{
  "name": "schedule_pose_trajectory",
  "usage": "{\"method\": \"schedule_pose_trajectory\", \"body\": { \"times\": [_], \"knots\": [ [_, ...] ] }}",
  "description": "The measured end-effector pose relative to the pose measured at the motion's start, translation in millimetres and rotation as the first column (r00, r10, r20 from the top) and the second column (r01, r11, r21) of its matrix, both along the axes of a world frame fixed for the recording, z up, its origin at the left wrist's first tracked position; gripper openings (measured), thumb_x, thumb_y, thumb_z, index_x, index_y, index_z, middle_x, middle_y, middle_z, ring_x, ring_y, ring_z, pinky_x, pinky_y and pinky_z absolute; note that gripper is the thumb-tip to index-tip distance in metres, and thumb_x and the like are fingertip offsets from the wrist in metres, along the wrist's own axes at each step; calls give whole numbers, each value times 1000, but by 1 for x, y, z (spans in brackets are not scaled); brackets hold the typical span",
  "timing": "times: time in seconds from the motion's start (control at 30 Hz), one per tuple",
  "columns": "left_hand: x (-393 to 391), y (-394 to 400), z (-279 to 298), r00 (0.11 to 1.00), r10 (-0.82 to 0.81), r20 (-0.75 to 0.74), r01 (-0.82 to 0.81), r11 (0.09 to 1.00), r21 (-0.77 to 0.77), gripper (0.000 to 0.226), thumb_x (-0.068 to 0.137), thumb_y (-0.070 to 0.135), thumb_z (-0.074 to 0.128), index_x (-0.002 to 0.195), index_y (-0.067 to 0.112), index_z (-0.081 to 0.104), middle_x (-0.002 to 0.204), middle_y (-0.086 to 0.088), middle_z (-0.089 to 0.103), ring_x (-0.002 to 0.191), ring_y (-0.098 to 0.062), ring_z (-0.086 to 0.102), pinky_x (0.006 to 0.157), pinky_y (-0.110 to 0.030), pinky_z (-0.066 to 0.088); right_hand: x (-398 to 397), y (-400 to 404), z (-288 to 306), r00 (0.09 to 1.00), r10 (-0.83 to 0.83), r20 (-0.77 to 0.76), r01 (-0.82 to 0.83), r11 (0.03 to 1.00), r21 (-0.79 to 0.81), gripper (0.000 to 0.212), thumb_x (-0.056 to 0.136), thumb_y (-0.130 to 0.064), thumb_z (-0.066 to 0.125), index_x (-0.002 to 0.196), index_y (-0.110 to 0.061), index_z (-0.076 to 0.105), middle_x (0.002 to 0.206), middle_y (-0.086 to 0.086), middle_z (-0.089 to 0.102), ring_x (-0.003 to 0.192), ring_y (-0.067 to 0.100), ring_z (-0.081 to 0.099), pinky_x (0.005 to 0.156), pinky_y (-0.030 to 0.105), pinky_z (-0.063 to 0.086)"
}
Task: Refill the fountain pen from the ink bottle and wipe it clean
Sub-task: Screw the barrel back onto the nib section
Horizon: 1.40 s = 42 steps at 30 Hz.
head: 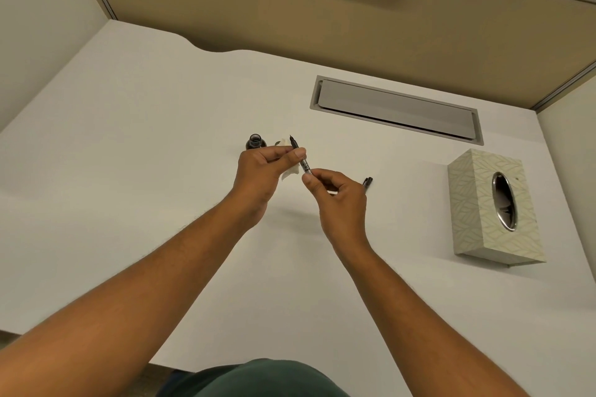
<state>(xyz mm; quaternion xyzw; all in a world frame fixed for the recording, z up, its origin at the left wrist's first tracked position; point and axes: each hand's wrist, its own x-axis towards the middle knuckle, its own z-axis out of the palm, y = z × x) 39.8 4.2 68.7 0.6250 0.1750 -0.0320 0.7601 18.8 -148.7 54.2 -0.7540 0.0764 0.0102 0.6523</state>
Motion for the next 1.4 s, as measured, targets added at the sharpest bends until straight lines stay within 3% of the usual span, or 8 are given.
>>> {"method": "schedule_pose_trajectory", "body": {
  "times": [0.2, 0.43, 0.67, 0.77, 0.93, 1.1, 1.23, 1.4],
  "knots": [
    [-1, -3, -4, 1000, -15, -8, 15, 1000, 10, 18, 86, 25, 84, 98, 11, 85, 105, -12, 82, 101, -15, 72, 96, -25, 47, -1, -6, -5, 1000, 17, -1, -17, 999, -33, 8, 92, -30, 82, 93, -37, 79, 92, -21, 79, 94, -1, 72, 79, 11, 53],
    [0, -11, -10, 999, -26, -28, 27, 999, 30, 19, 85, 28, 85, 98, 14, 85, 101, -4, 83, 111, -21, 74, 107, -32, 48, -1, -13, -7, 999, 20, 28, -15, 986, -168, 22, 89, -31, 85, 110, -23, 83, 94, -12, 78, 73, 2, 64, 71, 10, 51],
    [5, -18, -18, 996, -59, -64, 65, 994, 86, 15, 84, 21, 87, 98, 19, 84, 96, 8, 83, 90, 2, 75, 76, -6, 52, 11, -30, -25, 1000, -13, 20, 17, 966, -260, 23, 88, -29, 84, 109, -20, 83, 95, -9, 77, 81, 1, 69, 73, 8, 49],
    [4, -18, -28, 997, -51, -63, 57, 993, 102, 16, 88, 11, 83, 103, 17, 82, 100, 8, 83, 93, -2, 76, 78, -11, 55, 20, -43, -38, 998, -58, -31, 46, 954, -296, 29, 86, -27, 86, 114, -18, 81, 87, -9, 77, 81, 3, 71, 77, 9, 50],
    [4, -17, -45, 994, -80, -70, 93, 973, 212, 29, 91, 0, 76, 101, 26, 82, 105, 11, 82, 98, -6, 74, 90, -23, 56, 34, -56, -66, 987, -135, -86, 91, 914, -396, 18, 84, -25, 87, 99, -16, 82, 85, -7, 78, 84, 12, 73, 86, 34, 59],
    [4, -16, -56, 995, -73, -70, 89, 960, 265, 36, 88, 0, 77, 112, 27, 80, 112, 14, 80, 103, -10, 72, 89, -24, 53, 42, -58, -91, 985, -164, -61, 102, 821, -562, 13, 89, -29, 83, 93, -17, 79, 86, -2, 78, 83, 17, 72, 77, 32, 55],
    [4, -16, -58, 993, -61, -98, 83, 969, 233, 36, 86, 2, 79, 110, 29, 78, 94, 8, 75, 91, -12, 71, 84, -23, 49, 44, -55, -110, 988, -157, 12, 124, 733, -668, 16, 90, -32, 81, 91, -16, 80, 86, 1, 74, 84, 26, 66, 80, 43, 55],
    [2, -19, -62, 992, -52, -117, 78, 970, 229, 39, 84, 7, 84, 112, 32, 76, 115, 3, 75, 97, -16, 74, 83, -24, 50, 46, -49, -116, 982, -187, 35, 161, 717, -678, 17, 92, -32, 79, 92, -15, 80, 88, 1, 72, 86, 27, 63, 81, 46, 53]
  ]
}}
